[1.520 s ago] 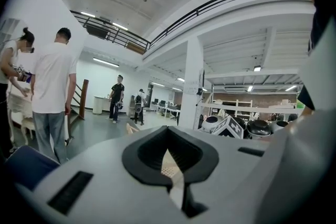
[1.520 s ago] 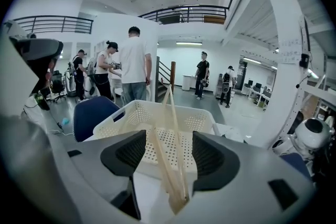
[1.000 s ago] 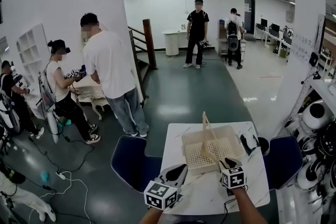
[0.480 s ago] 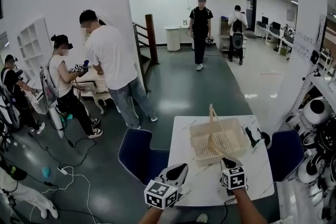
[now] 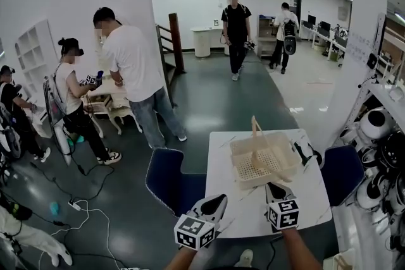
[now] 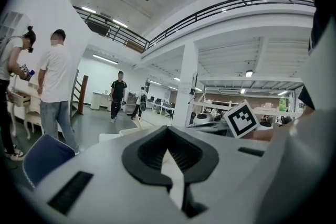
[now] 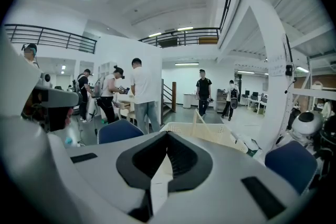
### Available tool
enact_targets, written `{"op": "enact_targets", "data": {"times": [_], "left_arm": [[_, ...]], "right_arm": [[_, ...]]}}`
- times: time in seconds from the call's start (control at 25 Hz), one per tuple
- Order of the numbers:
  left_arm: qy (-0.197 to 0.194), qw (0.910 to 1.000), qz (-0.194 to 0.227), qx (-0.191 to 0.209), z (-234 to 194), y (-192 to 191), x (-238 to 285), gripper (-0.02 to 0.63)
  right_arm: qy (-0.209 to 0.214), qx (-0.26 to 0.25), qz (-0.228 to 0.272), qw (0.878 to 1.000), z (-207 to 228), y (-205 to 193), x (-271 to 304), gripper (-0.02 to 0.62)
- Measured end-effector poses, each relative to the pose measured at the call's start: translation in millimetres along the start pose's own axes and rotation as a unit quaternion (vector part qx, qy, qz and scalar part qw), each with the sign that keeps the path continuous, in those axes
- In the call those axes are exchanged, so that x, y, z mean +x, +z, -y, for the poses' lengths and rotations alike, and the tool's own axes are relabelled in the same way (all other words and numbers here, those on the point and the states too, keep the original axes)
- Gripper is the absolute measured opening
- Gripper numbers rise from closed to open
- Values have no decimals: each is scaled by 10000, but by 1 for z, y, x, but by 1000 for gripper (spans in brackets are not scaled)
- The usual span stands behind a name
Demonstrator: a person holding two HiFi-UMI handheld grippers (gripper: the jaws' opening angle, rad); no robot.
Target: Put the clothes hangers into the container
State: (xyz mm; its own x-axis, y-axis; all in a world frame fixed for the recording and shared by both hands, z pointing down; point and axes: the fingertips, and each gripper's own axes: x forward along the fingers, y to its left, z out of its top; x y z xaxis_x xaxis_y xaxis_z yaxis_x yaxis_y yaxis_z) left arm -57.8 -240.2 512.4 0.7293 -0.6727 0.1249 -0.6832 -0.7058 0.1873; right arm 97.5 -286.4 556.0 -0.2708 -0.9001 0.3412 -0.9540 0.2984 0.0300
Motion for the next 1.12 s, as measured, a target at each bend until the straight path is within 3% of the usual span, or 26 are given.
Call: {"op": "enact_targets", "data": {"times": [0.44,1.12], "left_arm": [[-205,9997,106,-47,10,-2,-25,5],[-551,9983,143,-145,29,-15,-69,5]], "right_arm": [[21,-14,450,9990,-35,22,-38,18],[-154,-128,593,9980,-86,19,-79,18]]}}
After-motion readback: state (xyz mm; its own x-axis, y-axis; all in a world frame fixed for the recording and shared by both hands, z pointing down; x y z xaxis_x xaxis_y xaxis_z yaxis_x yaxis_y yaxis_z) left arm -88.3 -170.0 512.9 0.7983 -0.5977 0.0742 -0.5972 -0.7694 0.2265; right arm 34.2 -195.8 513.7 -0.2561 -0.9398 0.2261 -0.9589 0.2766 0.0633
